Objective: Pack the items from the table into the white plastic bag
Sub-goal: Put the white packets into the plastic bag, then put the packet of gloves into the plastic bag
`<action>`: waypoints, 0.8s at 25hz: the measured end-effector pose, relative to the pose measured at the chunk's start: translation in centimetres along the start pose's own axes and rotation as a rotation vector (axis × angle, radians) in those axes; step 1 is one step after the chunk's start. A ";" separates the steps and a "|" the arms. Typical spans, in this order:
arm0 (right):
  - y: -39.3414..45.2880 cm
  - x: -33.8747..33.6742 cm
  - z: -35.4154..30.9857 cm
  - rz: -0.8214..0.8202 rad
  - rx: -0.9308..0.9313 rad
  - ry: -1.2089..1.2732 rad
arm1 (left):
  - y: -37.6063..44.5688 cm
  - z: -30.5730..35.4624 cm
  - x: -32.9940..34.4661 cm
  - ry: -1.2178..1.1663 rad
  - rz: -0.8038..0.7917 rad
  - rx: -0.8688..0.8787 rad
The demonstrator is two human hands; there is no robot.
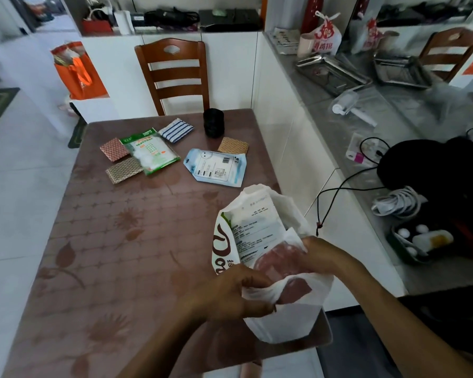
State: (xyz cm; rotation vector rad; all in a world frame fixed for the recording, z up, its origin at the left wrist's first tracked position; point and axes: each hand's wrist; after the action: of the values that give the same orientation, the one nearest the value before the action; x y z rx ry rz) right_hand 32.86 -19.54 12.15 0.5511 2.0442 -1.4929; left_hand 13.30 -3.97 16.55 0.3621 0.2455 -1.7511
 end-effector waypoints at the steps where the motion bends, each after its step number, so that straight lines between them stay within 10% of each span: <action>1: -0.3 -0.2 -0.2 0.002 0.009 -0.051 | 0.0 -0.1 0.0 -0.003 0.014 -0.015; 7: -3.4 -3.4 -2.9 0.264 0.014 0.082 | -0.1 -1.6 -1.9 -0.039 0.316 -0.111; 12: -4.2 -5.6 -10.6 0.408 -0.325 0.236 | 0.5 -4.9 -6.9 -0.034 0.632 -0.315; 20: 3.9 -2.7 -24.6 0.333 -0.354 0.010 | 0.4 -15.1 -18.0 0.245 0.506 -0.555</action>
State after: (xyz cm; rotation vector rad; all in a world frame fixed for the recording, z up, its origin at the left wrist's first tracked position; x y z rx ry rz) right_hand 32.79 5.04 16.81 0.7094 2.0402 -0.9145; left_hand 18.57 17.74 9.30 0.2046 0.7309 -1.0824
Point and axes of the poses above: each hand's wrist, its own y-axis towards the middle knuckle, its own x-axis out of the palm, z = x × y, and after that the axes turned 11 degrees about x, right-handed
